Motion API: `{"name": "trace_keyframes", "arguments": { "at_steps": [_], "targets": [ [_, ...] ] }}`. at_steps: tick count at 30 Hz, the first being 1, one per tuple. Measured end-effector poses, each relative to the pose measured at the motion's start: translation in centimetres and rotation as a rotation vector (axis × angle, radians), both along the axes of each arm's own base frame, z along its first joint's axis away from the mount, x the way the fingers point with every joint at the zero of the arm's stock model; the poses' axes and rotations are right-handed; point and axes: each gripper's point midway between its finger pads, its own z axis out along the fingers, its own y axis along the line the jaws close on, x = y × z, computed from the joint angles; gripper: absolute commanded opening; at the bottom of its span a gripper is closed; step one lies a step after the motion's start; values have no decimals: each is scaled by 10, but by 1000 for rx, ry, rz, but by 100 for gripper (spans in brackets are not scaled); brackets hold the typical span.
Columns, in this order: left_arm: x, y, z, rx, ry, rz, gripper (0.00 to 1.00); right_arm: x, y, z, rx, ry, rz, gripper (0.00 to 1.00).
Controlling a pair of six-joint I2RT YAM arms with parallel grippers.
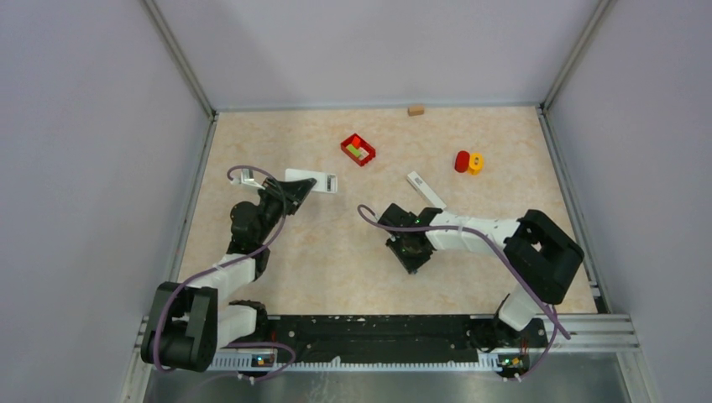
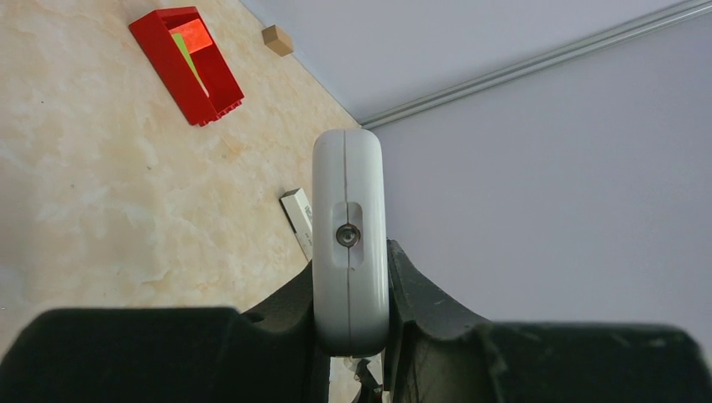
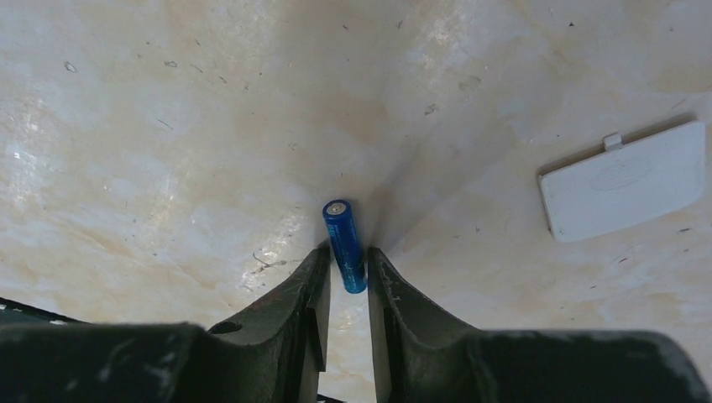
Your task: Load the batteries into the remote control
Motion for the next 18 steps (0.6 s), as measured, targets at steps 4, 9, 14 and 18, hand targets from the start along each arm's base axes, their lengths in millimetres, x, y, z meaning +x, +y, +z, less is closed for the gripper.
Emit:
{"name": "trace_keyframes", "arguments": {
  "at_steps": [4, 9, 14, 18],
  "targets": [
    [0, 0, -2, 1, 4, 0, 0, 1, 1, -1, -7, 6, -4, 13],
    [-2, -1, -3, 3, 9, -13, 0, 2, 0, 0, -8, 3, -44, 10],
    [-7, -11, -8, 14, 49, -85, 0, 16, 4, 6, 25, -17, -149, 10],
    [-8, -18, -9, 16, 64, -132, 0, 31, 19, 27, 143, -57, -215, 6]
  ]
}}
